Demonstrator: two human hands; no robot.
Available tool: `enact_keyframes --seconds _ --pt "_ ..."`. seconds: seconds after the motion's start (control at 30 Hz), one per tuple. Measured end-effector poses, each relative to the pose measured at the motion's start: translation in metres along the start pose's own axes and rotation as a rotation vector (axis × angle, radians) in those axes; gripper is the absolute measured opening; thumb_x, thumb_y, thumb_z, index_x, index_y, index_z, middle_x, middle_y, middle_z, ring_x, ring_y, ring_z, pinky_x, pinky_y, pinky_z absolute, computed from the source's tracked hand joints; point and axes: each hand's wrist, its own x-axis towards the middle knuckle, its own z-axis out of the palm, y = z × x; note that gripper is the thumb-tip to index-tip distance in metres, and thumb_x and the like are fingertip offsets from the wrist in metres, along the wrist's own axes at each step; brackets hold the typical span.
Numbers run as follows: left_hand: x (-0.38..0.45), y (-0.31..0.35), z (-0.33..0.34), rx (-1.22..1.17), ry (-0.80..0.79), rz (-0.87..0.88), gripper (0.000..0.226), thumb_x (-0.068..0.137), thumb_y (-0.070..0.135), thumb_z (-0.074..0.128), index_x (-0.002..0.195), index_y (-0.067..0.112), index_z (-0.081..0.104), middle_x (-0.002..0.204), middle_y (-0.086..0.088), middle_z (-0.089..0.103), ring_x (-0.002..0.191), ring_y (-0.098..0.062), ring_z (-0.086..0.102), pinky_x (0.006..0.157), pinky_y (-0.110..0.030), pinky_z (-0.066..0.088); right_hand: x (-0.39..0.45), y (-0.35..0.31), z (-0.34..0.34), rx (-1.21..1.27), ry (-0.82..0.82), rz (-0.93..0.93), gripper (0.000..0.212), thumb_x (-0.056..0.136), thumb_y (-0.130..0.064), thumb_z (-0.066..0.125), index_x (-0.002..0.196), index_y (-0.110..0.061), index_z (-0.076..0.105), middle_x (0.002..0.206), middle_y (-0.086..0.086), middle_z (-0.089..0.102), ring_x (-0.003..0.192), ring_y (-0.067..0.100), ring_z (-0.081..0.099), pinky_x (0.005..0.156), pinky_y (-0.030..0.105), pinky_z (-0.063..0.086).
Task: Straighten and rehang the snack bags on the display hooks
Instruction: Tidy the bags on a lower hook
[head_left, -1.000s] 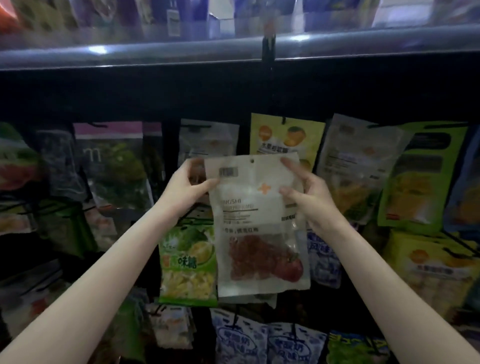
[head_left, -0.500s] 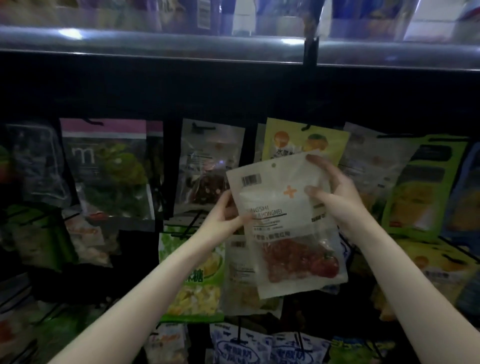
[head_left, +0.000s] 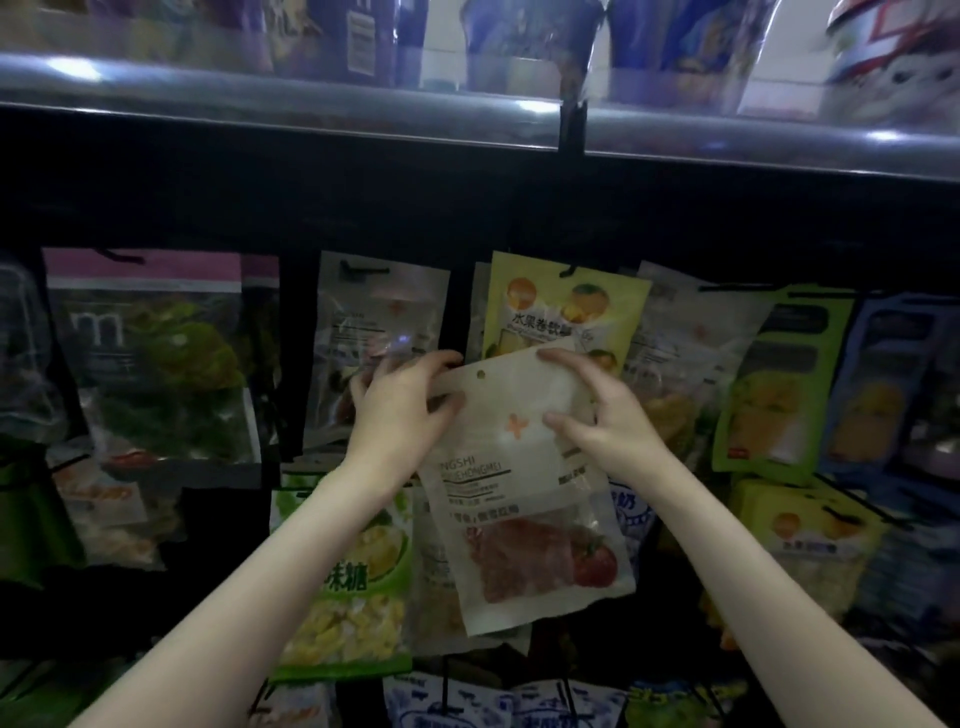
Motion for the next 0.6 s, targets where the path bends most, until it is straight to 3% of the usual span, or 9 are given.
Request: enact_keyframes --seconds 0.03,0.1,0.13,0.2,0.27,0.33,0.4,0.5,0.6 --pt "0.003 0.002 -0.003 0.058 -0.015 0.03 0.029 0.088 0.03 0.059 0.117 0.025 0.061 0.111 0.003 0.065 0.121 -0.021 0.046 0.103 -0.039 0.023 0.0 -0.003 0.002 -0.001 -0.015 -0.028 0.054 0.086 -0.006 0.063 0.126 -0.035 0.043 0.128 -0.023 0.043 0.13 0.008 0.038 0.11 0.041 0.035" --pt "0.006 0.005 -0.009 -0.045 -0.035 0.023 0.016 0.088 0.031 0.06 0.102 0.026 0.066 0.094 0.006 0.068 0.106 -0.021 0.057 0.105 -0.044 0.026 -0.001 -0.008 0.003 -0.02 -0.001 -0.073 0.052 0.085 -0.005 0.064 0.126 -0.031 0.045 0.124 -0.023 0.043 0.128 0.009 0.04 0.11 0.039 0.036" --pt "0.007 0.006 -0.012 -0.142 -0.042 0.01 0.009 0.087 0.03 0.061 0.093 0.027 0.067 0.085 0.01 0.066 0.096 -0.02 0.062 0.102 -0.05 0.033 0.0 -0.01 -0.001 -0.057 0.089 -0.096 0.049 0.085 -0.006 0.064 0.125 -0.027 0.048 0.124 -0.017 0.044 0.126 0.011 0.041 0.11 0.035 0.035" --pt "0.007 0.006 -0.013 -0.228 -0.038 0.016 0.005 0.088 0.03 0.061 0.084 0.031 0.065 0.076 0.018 0.062 0.085 -0.017 0.064 0.093 -0.055 0.042 0.011 -0.012 -0.015 -0.196 0.437 -0.127 0.044 0.084 -0.013 0.067 0.125 -0.017 0.052 0.127 0.0 0.042 0.125 0.018 0.042 0.108 0.029 0.034" --pt "0.004 0.008 -0.013 -0.209 -0.049 0.062 0.01 0.089 0.032 0.058 0.081 0.035 0.062 0.071 0.023 0.059 0.082 -0.016 0.063 0.094 -0.055 0.04 0.027 -0.01 -0.034 -0.215 0.662 -0.032 0.054 0.082 -0.023 0.071 0.13 -0.013 0.048 0.134 0.008 0.039 0.127 0.022 0.039 0.107 0.032 0.035" --pt "0.001 0.011 -0.012 -0.113 -0.06 0.127 0.011 0.09 0.032 0.057 0.082 0.034 0.064 0.071 0.024 0.055 0.09 -0.015 0.06 0.102 -0.04 0.026 0.04 -0.012 -0.042 0.023 0.586 0.216 0.066 0.08 -0.03 0.072 0.136 -0.017 0.039 0.139 0.004 0.042 0.129 0.021 0.041 0.105 0.038 0.038" --pt "-0.003 0.012 -0.014 -0.001 -0.075 0.189 0.013 0.091 0.032 0.056 0.086 0.029 0.068 0.072 0.021 0.053 0.098 -0.014 0.055 0.093 -0.028 0.016 0.046 -0.009 -0.038 0.245 0.476 0.365 0.053 0.082 -0.028 0.07 0.128 -0.016 0.046 0.126 -0.001 0.054 0.119 0.018 0.05 0.097 0.038 0.045" --pt "-0.007 0.002 -0.02 0.041 -0.072 0.209 0.012 0.09 0.031 0.058 0.086 0.028 0.069 0.072 0.02 0.054 0.101 -0.017 0.054 0.093 -0.03 0.017 0.048 -0.011 -0.028 0.192 0.455 0.255 0.017 0.089 -0.021 0.062 0.106 -0.018 0.061 0.106 0.0 0.064 0.101 0.016 0.06 0.084 0.033 0.05" --pt "-0.006 -0.008 -0.031 -0.011 -0.05 0.201 0.009 0.089 0.03 0.06 0.083 0.033 0.066 0.068 0.029 0.051 0.093 -0.009 0.051 0.097 -0.036 0.02 0.045 -0.016 -0.027 0.144 0.502 0.139 0.014 0.09 -0.021 0.061 0.101 -0.014 0.068 0.099 0.0 0.069 0.096 0.016 0.064 0.085 0.039 0.054"
